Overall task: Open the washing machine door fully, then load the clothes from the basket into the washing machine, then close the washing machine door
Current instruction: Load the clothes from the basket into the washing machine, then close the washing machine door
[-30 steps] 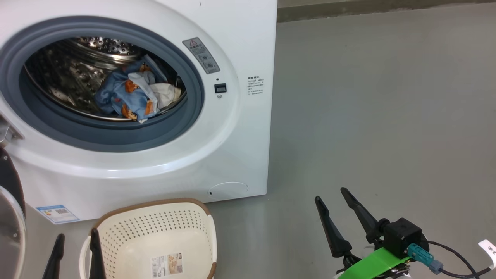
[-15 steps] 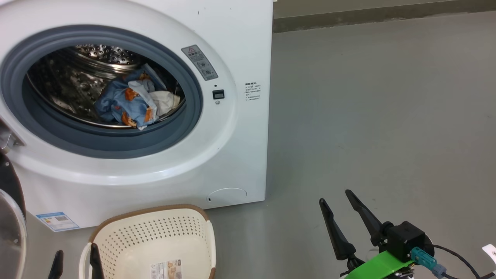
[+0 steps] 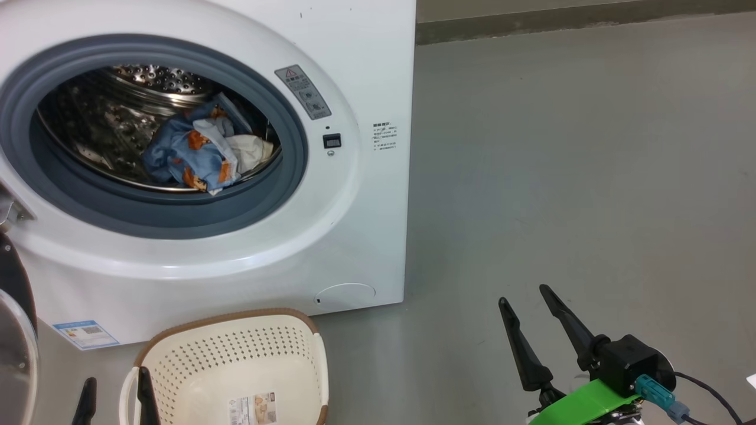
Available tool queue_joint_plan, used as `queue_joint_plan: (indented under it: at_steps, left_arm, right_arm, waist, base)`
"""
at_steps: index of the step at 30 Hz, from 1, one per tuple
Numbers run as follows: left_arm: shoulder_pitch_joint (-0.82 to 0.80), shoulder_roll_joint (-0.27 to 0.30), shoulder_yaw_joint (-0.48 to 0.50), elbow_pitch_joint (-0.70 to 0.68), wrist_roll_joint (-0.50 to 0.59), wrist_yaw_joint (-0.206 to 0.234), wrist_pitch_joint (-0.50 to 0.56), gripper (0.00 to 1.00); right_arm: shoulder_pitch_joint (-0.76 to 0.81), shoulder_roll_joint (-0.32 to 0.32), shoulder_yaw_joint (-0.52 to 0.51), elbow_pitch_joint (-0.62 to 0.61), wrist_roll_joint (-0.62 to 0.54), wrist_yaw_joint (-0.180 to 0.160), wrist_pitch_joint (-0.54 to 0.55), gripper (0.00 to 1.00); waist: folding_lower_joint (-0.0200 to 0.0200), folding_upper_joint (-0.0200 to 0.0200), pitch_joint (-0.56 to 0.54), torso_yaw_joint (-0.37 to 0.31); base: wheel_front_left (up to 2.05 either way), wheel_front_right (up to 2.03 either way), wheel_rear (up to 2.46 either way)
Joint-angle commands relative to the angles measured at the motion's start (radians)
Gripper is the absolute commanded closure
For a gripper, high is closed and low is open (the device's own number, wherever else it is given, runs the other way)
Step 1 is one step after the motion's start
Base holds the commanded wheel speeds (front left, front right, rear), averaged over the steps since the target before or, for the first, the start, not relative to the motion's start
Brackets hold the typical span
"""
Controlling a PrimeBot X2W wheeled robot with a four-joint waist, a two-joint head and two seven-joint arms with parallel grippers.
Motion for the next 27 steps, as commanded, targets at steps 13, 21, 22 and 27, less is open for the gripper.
queue_joint_plan:
  at_steps: [13, 21, 22, 27]
  left_arm:
    - [-0.028, 0.005, 0.028, -0.038, -0.005, 0.013, -0.005, 0.00]
    - [-0.030, 0.005, 0.027, -0.042, -0.009, 0.018, -0.005, 0.00]
    - [-0.029, 0.005, 0.025, -0.041, -0.004, 0.023, -0.005, 0.00]
    - [-0.031, 0.005, 0.016, -0.040, 0.002, 0.027, -0.005, 0.00]
  right_arm:
    - [-0.005, 0.003, -0.016, -0.037, -0.032, 0.009, -0.005, 0.00]
    - [-0.006, 0.003, -0.021, -0.038, -0.029, 0.009, -0.005, 0.00]
    - [-0.006, 0.003, -0.021, -0.039, -0.027, 0.009, -0.005, 0.00]
    - [-0.006, 0.003, -0.020, -0.038, -0.021, 0.009, -0.005, 0.00]
  waist:
    - [0.0000, 0.0000, 0.007, -0.003]
    - [0.0000, 0.0000, 0.011, -0.006]
    - [0.0000, 0.0000, 0.010, -0.007]
    - [0.0000, 0.0000, 0.010, -0.008]
  base:
    - [0.00, 0.00, 0.00]
    - [-0.02, 0.02, 0.00]
    - [-0.43, 0.43, 0.00]
    - [-0.82, 0.82, 0.00]
